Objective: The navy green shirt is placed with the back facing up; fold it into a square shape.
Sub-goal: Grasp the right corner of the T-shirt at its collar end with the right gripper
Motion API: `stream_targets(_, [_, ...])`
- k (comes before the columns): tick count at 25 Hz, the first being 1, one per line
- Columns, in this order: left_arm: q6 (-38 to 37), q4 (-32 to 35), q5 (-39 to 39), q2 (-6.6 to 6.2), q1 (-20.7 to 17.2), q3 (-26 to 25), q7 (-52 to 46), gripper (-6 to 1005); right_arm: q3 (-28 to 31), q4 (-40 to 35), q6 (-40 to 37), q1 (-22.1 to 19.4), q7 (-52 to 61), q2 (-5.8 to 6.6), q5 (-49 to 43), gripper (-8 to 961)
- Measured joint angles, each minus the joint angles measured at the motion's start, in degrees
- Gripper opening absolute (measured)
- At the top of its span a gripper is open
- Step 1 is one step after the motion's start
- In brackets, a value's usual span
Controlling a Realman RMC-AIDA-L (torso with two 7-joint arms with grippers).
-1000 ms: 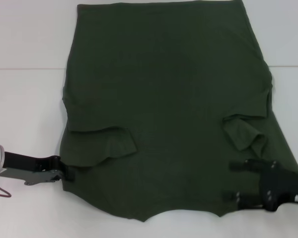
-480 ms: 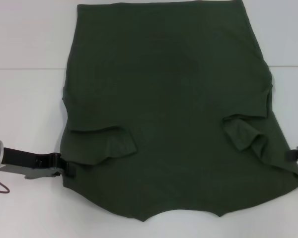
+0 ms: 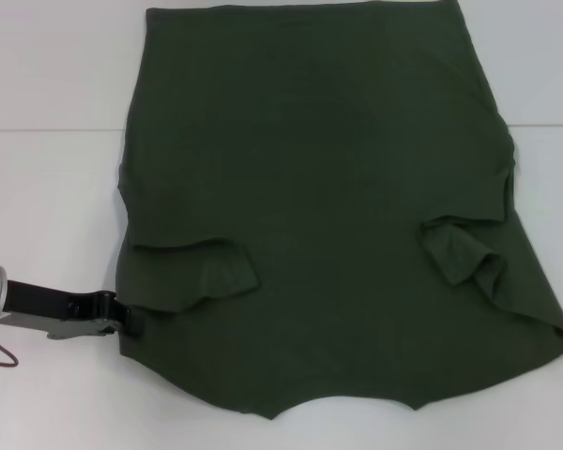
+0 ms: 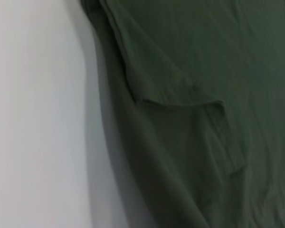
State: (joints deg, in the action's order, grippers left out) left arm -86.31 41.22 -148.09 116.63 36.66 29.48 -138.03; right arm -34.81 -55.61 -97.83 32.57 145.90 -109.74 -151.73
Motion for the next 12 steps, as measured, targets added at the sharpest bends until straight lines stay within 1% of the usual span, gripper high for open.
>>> stream_targets(4, [0.04, 0.0, 0.0, 0.0, -0.04, -0.04, 0.31, 29, -0.69, 1.85, 1.85, 0.96, 0.0, -0.41, -0.09, 910])
stream_targets(10, [0.05, 0.0, 0.0, 0.0, -0.12, -0.13, 0.66, 29, -1.92, 4.41, 6.04, 2.05, -0.51, -1.67, -0.25, 911])
stream_targets(12, [0.02, 0.0, 0.0, 0.0, -0.1, -0.13, 0.69, 29, -2.49, 5.17, 7.11, 2.34, -0.57, -1.92, -0.26, 911])
